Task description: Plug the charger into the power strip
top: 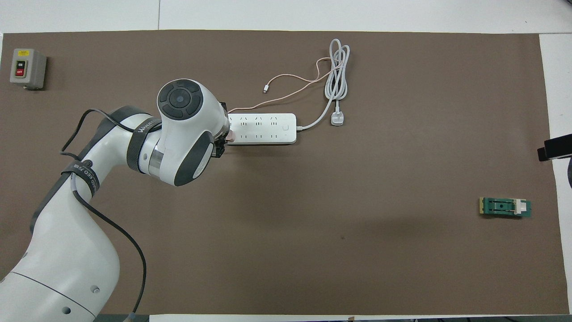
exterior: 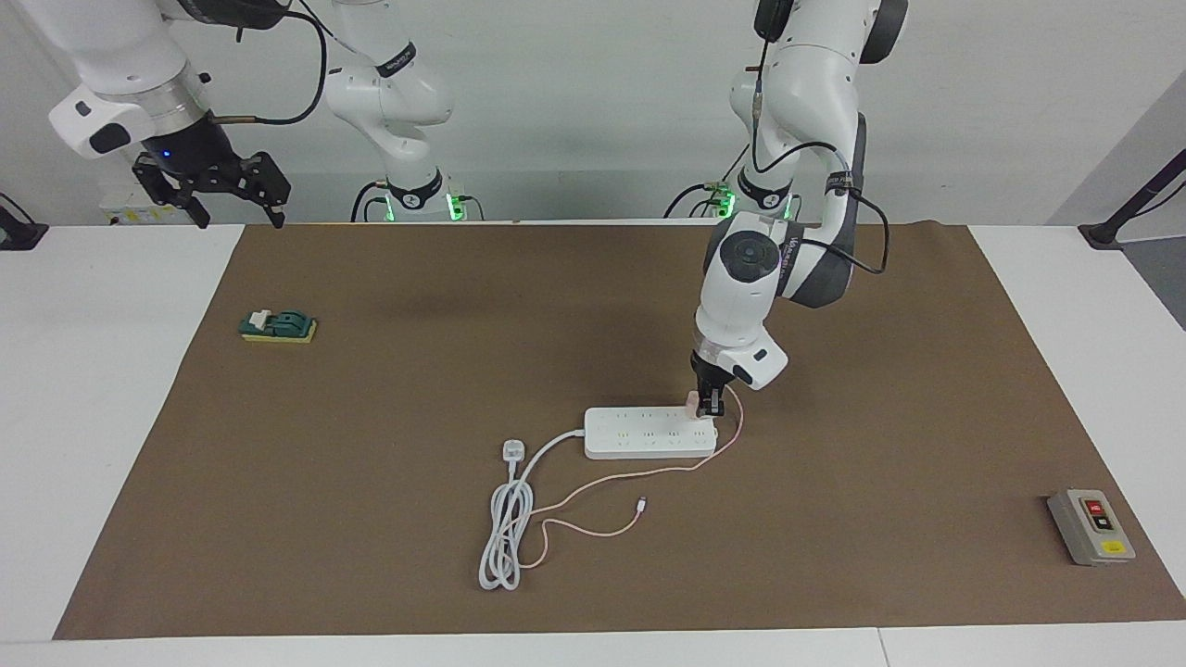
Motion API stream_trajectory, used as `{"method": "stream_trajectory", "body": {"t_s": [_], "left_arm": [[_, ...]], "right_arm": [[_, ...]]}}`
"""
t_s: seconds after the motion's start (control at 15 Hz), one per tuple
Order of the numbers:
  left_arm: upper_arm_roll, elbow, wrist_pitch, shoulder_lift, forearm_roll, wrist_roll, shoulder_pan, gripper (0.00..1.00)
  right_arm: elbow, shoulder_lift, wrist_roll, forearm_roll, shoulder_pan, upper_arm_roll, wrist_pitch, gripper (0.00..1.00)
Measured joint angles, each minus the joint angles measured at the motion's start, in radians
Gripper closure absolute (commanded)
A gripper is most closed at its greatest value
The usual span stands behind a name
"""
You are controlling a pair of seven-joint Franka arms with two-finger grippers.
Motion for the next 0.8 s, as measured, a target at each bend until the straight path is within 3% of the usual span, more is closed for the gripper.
{"method": "stream_trajectory", "body": {"t_s": [0.8], "left_arm": [[0.004, -0.002, 0.003, 0.000, 0.016, -0.011, -0.010, 1.00]], "right_arm": [[0.000, 0.000, 0.000, 0.000, 0.000, 0.000, 0.000, 0.00]]}}
